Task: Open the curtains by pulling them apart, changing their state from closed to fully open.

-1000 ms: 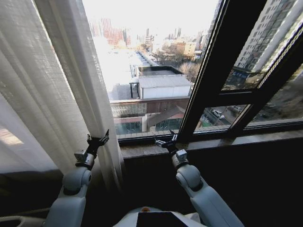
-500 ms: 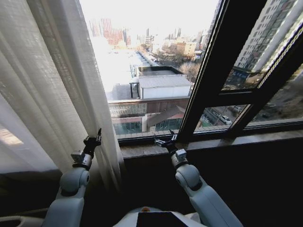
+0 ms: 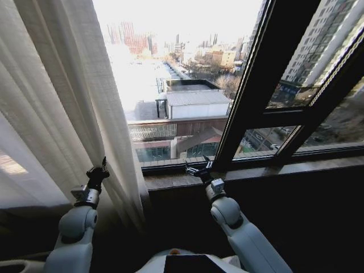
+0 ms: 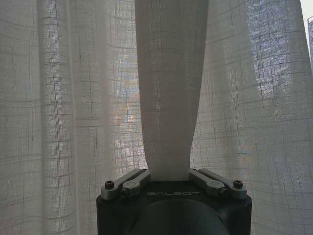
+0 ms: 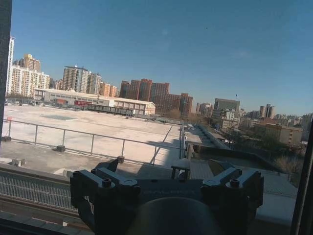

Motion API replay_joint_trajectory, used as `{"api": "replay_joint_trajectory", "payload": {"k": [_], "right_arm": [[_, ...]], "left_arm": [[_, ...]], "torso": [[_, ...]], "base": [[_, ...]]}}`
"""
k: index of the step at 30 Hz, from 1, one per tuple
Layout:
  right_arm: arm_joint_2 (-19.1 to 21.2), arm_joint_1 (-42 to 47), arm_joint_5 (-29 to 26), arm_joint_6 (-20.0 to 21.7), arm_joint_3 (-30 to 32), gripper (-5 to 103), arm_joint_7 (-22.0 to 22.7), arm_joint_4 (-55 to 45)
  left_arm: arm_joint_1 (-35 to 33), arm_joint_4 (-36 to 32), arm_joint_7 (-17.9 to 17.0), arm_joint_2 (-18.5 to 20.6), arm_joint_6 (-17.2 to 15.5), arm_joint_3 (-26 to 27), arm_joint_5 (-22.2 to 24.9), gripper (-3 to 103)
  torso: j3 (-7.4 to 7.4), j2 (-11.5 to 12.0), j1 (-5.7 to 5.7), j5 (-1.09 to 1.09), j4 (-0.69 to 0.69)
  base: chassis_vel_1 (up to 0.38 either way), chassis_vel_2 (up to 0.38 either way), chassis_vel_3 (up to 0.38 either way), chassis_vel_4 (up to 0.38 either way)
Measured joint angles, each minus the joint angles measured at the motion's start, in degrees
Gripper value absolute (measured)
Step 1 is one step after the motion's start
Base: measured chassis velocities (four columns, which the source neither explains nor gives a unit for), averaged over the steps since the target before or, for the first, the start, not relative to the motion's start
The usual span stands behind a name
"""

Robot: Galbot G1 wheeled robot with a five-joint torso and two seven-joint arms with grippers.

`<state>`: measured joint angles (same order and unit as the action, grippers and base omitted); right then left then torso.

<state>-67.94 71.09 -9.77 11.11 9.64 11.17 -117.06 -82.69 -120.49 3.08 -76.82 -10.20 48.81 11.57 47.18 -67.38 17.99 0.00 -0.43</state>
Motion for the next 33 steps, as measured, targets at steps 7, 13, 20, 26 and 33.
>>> {"api": "replay_joint_trajectory", "payload": {"k": [7,13,20,26,33], "right_arm": [[0.0,-0.3,-1.3,0.2,0.0,100,-0.4,-0.3],[0.2,-0.8,-1.4,0.2,0.6,100,-1.2,-0.2],[0.2,-0.9,-1.3,0.3,0.8,100,-1.3,0.1],[0.1,-0.9,-1.2,0.3,0.7,100,-1.3,0.3],[0.3,-0.8,-1.1,0.3,0.7,100,-1.3,0.3]], "left_arm": [[-0.3,-0.1,-0.1,0.1,0.4,1.4,0.2,0],[-0.2,-0.2,0.0,0.0,0.3,0.9,0.2,0],[-0.1,-0.1,0.1,0.0,0.2,0.8,0.3,0],[0.0,0.0,0.1,0.0,0.2,0.6,0.2,0],[0.0,0.0,0.1,0.0,0.2,0.6,0.2,0]], "torso": [[0.0,0.0,0.0,0.01,0.0],[0.0,0.0,0.0,0.01,-0.01],[0.0,0.0,0.0,0.01,0.0],[0.0,0.0,0.0,0.01,-0.01],[0.0,0.0,0.0,0.01,0.0]], "base": [[0.0,0.0,0.0,0.0],[0.0,0.0,0.0,0.0],[0.0,0.0,0.0,0.0],[0.0,0.0,0.0,0.0],[0.0,0.0,0.0,0.0]]}}
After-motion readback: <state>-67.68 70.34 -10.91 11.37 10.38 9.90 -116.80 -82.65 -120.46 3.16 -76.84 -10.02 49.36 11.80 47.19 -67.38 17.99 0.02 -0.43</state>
